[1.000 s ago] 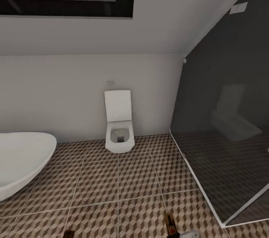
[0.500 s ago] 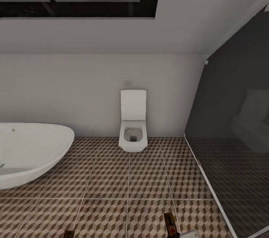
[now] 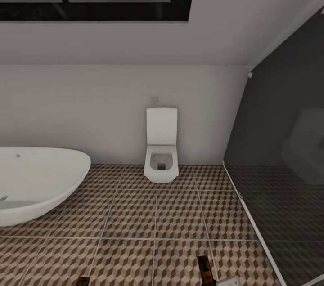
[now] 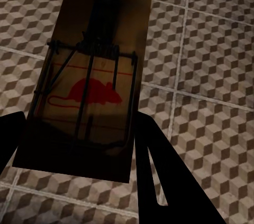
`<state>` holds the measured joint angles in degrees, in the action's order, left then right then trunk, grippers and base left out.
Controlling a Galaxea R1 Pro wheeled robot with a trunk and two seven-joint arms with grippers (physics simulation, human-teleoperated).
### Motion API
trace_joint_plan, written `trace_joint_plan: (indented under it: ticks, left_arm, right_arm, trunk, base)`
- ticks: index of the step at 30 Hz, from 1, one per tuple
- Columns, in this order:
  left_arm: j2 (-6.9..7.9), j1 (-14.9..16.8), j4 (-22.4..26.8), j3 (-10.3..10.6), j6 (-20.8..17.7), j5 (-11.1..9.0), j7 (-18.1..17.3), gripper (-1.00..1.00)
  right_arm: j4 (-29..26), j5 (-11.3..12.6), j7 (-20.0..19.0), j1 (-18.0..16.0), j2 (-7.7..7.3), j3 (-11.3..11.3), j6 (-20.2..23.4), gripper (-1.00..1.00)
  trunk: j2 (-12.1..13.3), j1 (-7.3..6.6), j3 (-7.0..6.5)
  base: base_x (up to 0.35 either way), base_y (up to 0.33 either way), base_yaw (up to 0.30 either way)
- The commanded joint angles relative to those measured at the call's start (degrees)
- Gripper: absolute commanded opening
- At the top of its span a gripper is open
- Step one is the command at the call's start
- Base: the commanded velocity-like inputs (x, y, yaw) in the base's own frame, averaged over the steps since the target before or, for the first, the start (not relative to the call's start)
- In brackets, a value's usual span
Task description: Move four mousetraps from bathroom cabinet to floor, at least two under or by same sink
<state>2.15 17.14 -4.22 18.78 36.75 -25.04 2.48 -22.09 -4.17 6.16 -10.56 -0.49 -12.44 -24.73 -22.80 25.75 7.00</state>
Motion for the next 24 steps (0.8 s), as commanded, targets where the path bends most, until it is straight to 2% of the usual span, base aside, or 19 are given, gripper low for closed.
trace_joint_plan:
  ticks: [1,11,24]
  left_arm:
    - [-0.03,0.1,-0.2,0.5,0.3,0.2,0.6,-1.0]
    - [-0.03,0.1,-0.2,0.5,0.3,0.2,0.6,-1.0]
    - [-0.03,0.1,-0.2,0.5,0.2,0.2,0.6,-1.0]
  right_arm:
    - [0.0,-0.2,0.3,0.0,-0.04,-0.3,-0.1,-1.0]
    - [0.0,-0.2,0.3,-0.1,-0.04,-0.3,-0.1,-1.0]
    - [0.0,-0.2,0.3,-0.1,-0.07,-0.3,-0.1,-1.0]
  trunk:
    - [-0.1,0.03,0.12]
    - [-0.1,0.03,-0.06]
    - [-0.1,0.03,-0.09]
  base:
    - [0.0,0.0,0.0]
    - [0.0,0.0,-0.064]
    - [0.0,0.0,-0.006]
